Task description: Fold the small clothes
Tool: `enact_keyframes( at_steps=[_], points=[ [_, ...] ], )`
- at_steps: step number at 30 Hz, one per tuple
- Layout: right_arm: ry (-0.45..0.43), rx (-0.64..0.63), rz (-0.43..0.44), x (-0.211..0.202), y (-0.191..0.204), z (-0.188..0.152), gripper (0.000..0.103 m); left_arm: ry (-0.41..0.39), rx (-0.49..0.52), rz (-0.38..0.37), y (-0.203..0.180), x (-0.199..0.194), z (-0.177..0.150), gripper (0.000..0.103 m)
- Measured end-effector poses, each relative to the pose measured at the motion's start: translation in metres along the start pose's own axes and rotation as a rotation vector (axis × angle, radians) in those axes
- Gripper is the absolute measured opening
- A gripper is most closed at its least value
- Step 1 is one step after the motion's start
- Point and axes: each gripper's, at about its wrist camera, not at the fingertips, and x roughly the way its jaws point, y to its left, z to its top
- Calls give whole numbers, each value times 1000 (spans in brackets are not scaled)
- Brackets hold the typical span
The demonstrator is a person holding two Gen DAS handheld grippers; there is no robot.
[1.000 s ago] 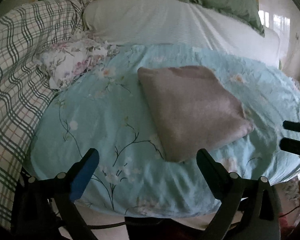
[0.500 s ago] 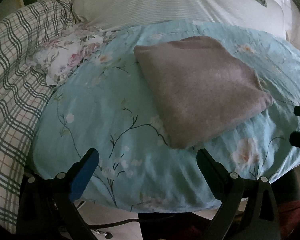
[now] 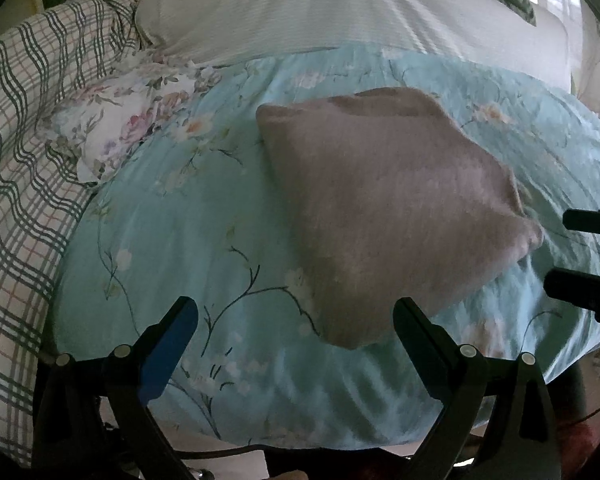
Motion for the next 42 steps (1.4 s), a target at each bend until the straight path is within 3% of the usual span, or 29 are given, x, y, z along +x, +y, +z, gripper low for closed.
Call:
enact_keyframes(
  at_steps=[15,42],
  points=[
    [28,19,32,13,-5,11,102,4,-45,-31,7,6,8,99],
    [13,37,33,-3,-3,0,102,-22,-56,-39,5,-10,-7,99]
  ],
)
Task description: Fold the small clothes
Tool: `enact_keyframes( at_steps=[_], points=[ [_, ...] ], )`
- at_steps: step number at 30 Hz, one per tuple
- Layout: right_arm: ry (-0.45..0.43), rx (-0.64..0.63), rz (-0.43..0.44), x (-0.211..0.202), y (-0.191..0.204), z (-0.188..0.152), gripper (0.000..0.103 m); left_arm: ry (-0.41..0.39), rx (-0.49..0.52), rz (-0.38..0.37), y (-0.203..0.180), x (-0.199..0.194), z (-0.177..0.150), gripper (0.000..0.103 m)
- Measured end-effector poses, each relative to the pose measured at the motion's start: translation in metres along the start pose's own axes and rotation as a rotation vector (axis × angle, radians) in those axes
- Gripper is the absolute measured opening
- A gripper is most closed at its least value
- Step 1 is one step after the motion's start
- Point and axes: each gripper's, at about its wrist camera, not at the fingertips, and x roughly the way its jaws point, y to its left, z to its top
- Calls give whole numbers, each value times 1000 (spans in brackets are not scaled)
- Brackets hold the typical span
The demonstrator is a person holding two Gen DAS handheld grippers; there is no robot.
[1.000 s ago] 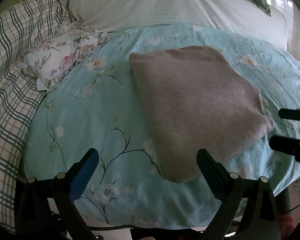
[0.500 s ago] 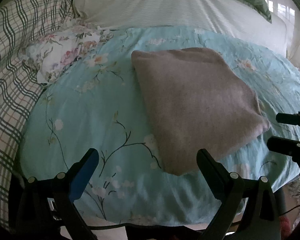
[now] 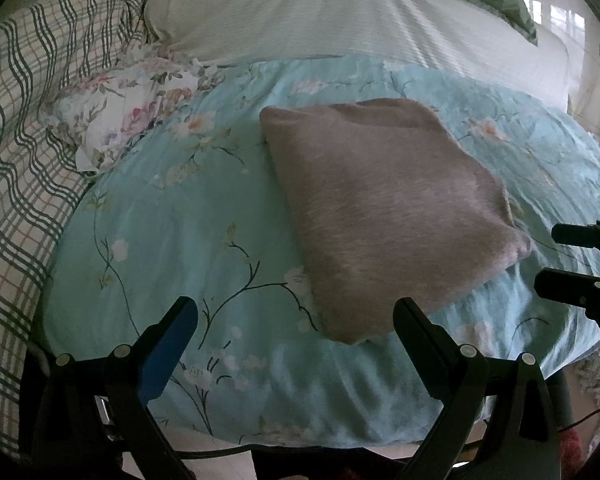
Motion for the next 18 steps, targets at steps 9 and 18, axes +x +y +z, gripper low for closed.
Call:
enact_keyframes(
  at_steps=[9,18],
  points=[
    [4,-1,2,-2,6,-2,102,-11,10,-4,-4,-5,-3,99],
    [4,-1,2,-2,6,-3,102,-12,10,-5,-4,-6,-4,99]
  ],
)
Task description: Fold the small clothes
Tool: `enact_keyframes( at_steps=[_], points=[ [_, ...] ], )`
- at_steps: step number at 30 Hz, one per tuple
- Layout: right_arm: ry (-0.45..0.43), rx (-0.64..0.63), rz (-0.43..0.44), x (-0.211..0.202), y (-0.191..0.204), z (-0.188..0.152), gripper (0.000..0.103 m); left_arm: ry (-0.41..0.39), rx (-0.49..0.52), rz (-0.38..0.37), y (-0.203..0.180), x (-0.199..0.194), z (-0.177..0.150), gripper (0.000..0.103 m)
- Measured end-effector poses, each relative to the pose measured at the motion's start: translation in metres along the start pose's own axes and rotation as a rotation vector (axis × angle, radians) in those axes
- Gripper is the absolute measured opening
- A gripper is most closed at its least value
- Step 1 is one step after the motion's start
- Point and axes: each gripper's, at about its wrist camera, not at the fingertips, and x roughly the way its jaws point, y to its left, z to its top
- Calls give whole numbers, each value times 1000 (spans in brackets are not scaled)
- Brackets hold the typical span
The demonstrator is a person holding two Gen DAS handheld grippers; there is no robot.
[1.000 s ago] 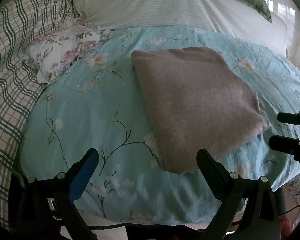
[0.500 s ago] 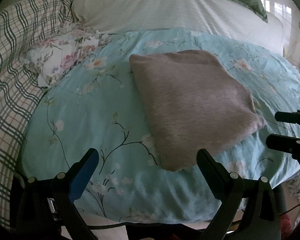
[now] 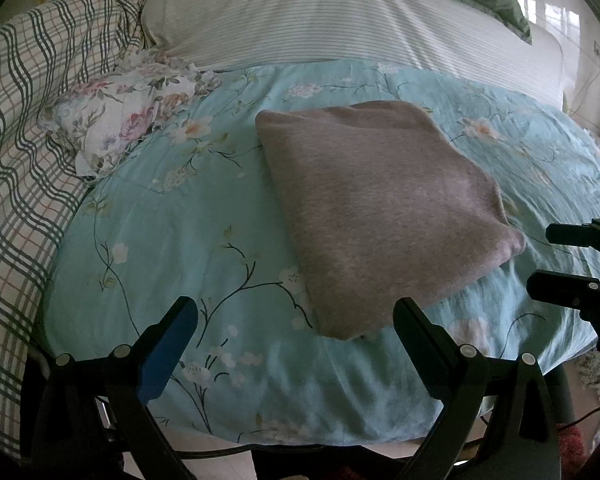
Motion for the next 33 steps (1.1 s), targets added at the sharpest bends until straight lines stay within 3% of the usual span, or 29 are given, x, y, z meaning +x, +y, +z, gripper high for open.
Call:
enact_keyframes(
  at_steps=[33],
  points=[
    [-12,7,6,-3,3,1,102,-11,7,10,-1,-3,2,99]
  ],
)
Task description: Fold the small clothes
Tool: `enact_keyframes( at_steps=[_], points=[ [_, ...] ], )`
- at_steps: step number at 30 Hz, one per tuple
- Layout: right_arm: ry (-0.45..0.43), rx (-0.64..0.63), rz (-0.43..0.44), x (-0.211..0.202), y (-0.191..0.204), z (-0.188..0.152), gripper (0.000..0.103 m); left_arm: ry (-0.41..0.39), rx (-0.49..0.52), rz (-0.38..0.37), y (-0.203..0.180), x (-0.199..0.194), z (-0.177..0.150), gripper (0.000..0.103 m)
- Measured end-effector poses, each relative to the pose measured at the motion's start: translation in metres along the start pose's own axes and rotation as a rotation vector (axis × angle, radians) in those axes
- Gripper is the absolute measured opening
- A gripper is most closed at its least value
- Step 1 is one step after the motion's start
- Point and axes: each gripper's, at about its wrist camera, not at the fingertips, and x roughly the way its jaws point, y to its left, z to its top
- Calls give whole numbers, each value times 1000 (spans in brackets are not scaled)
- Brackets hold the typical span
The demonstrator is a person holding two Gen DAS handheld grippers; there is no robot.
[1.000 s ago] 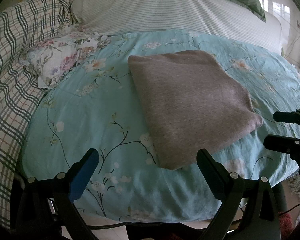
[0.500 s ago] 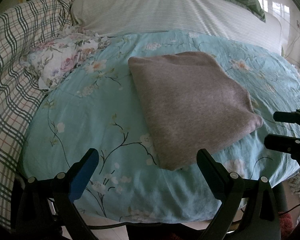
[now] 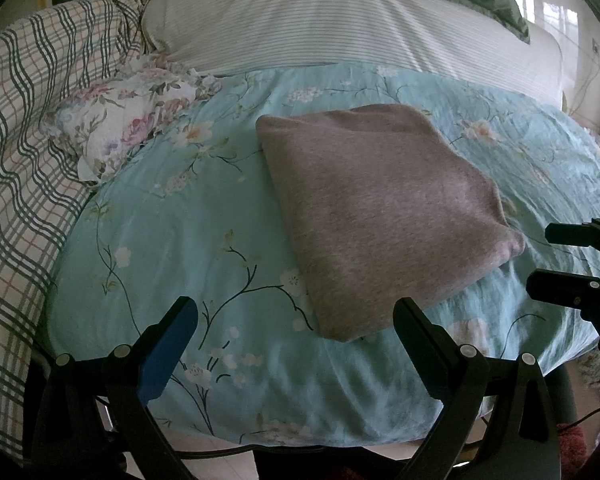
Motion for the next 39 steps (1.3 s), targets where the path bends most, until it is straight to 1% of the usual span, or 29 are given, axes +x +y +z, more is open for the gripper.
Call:
enact_keyframes(
  at_steps=[12,20,39],
  points=[
    [0,-2,2,0,-2,0,102,-3,-2,1,-2,-1,-1,99],
    [-4,-2,3,-1,6,2,102,-2,2,4,-4,-2,0,99],
    [-4,-3,5,-1,2,1,102,-1,5,6,-6,-2,1,99]
  ],
)
